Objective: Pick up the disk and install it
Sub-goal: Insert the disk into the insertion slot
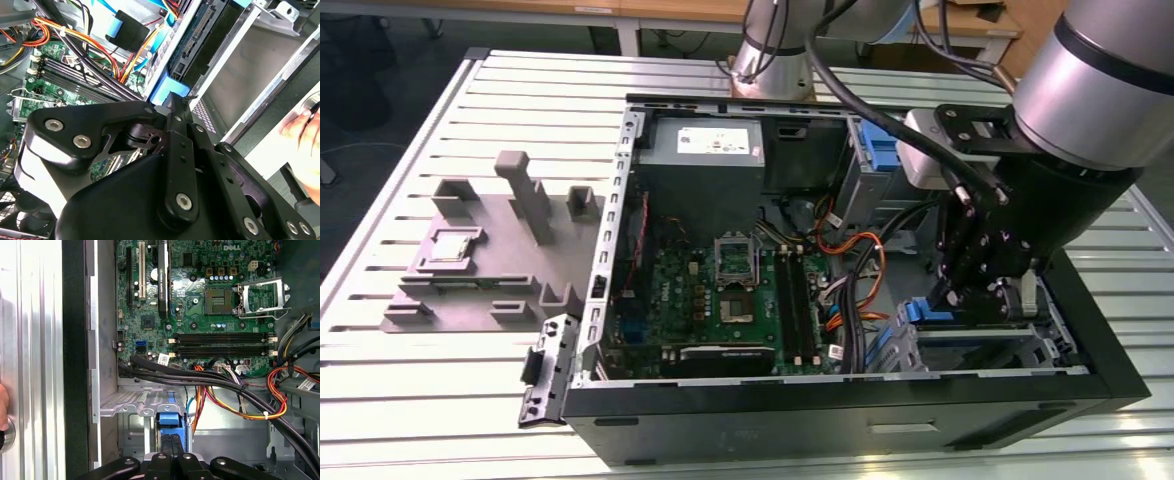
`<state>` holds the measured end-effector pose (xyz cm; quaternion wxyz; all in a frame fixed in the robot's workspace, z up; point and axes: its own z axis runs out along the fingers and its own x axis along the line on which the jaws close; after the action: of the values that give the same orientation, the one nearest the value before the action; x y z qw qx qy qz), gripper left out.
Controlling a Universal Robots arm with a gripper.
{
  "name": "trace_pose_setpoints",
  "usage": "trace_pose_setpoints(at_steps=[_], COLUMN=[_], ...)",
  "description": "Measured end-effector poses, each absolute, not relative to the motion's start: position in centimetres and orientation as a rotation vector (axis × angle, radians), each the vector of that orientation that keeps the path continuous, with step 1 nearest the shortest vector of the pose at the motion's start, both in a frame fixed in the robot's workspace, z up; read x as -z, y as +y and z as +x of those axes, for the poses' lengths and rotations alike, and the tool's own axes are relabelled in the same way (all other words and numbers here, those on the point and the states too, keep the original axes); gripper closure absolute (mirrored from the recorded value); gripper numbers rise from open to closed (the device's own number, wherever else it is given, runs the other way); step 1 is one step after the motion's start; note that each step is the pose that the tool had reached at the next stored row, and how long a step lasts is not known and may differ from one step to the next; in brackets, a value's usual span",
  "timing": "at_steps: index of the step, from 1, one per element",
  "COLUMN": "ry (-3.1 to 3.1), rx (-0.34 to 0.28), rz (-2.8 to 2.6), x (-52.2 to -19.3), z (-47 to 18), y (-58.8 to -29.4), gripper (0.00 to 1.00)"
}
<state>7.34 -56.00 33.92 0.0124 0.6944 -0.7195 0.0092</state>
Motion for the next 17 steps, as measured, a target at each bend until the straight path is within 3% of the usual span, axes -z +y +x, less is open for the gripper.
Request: trace_pose_setpoints(at_steps=[17], ry=[-2.241], rx=[-0.029], rz=[2.166], x=[-34.5], z=[8.8], y=[-56.0], gripper=[0.9])
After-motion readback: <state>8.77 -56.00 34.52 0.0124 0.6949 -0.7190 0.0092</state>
